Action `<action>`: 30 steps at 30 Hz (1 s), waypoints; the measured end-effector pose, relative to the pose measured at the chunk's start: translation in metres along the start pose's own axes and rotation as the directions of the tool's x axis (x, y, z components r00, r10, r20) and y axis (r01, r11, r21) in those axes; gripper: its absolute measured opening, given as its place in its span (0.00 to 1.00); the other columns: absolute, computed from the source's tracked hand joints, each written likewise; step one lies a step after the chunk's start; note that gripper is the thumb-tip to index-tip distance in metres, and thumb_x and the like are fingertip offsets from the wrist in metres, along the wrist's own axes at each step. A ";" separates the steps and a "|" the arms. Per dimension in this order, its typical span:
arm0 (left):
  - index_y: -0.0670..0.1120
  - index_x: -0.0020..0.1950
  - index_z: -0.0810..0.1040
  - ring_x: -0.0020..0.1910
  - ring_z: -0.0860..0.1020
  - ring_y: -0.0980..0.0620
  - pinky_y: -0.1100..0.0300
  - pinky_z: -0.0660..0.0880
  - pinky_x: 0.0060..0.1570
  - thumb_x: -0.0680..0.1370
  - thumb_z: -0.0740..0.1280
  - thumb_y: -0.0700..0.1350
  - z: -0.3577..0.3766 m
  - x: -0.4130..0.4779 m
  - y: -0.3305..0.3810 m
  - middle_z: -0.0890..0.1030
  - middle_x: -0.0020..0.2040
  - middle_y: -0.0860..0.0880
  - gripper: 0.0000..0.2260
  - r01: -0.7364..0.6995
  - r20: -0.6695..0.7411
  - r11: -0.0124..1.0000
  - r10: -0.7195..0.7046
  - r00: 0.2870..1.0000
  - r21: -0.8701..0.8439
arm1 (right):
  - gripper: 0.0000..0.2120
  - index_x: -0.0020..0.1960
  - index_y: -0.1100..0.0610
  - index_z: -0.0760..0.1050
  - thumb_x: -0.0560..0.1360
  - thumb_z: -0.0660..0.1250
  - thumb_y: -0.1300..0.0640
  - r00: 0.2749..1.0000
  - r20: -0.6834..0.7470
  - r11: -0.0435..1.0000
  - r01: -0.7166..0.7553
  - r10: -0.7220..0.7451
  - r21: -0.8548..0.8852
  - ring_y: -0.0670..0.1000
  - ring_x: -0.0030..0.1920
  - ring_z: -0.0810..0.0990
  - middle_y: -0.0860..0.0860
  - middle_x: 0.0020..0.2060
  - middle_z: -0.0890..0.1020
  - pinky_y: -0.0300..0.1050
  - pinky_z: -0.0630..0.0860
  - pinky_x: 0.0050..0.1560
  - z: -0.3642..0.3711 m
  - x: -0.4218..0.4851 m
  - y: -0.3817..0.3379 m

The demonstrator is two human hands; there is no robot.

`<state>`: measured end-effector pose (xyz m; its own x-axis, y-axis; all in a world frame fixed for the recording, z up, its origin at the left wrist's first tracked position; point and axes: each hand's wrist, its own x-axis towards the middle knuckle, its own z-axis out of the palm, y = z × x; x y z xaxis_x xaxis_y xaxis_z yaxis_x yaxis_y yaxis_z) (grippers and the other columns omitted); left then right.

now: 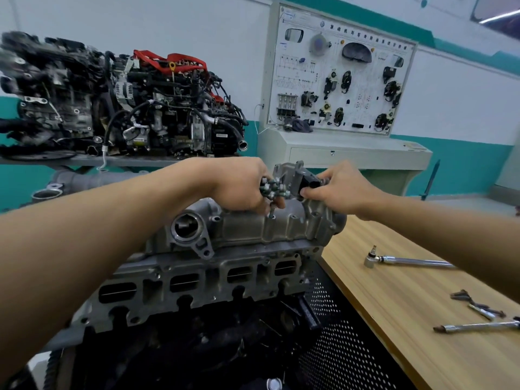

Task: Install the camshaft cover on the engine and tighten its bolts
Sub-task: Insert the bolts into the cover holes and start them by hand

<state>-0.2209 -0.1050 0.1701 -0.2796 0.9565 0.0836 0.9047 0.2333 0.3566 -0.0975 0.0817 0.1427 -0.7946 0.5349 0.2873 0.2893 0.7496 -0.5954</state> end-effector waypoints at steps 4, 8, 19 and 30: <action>0.46 0.50 0.82 0.34 0.79 0.48 0.55 0.78 0.32 0.75 0.74 0.45 -0.004 -0.004 -0.003 0.84 0.36 0.51 0.06 0.029 -0.047 0.996 -0.033 0.998 -0.087 | 0.34 0.72 0.55 0.70 0.71 0.74 0.43 0.988 -0.038 0.868 0.112 -0.148 -0.483 0.56 0.68 0.74 0.54 0.68 0.75 0.51 0.71 0.65 -0.016 -0.008 -0.010; 0.39 0.46 0.78 0.27 0.71 0.48 0.59 0.70 0.22 0.74 0.73 0.38 -0.008 -0.006 -0.013 0.77 0.34 0.41 0.05 0.124 -0.107 0.948 -0.162 0.981 -0.293 | 0.14 0.55 0.57 0.79 0.74 0.68 0.51 0.600 -0.116 0.537 0.593 -0.792 -0.600 0.52 0.50 0.76 0.51 0.49 0.81 0.51 0.76 0.50 0.000 -0.030 -0.031; 0.41 0.50 0.73 0.24 0.62 0.50 0.61 0.59 0.25 0.76 0.69 0.41 -0.009 -0.003 -0.030 0.66 0.28 0.46 0.07 0.308 -0.305 0.896 -0.405 0.862 -0.319 | 0.14 0.51 0.48 0.76 0.82 0.55 0.43 0.706 0.481 0.415 0.701 -0.520 -0.580 0.48 0.38 0.75 0.45 0.36 0.77 0.49 0.75 0.40 0.016 -0.018 -0.052; 0.39 0.49 0.79 0.28 0.62 0.49 0.59 0.58 0.30 0.76 0.69 0.42 -0.008 -0.003 -0.033 0.68 0.33 0.42 0.06 0.287 -0.198 0.894 -0.368 0.908 -0.345 | 0.23 0.36 0.53 0.72 0.81 0.55 0.39 0.821 0.513 0.595 0.549 -0.251 -0.587 0.49 0.33 0.74 0.49 0.31 0.75 0.43 0.65 0.32 0.017 -0.012 -0.079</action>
<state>-0.2526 -0.1173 0.1659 -0.6507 0.7483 0.1287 0.6173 0.4226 0.6636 -0.1196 0.0092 0.1734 -0.9987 0.0506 0.0001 0.0491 0.9686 0.2439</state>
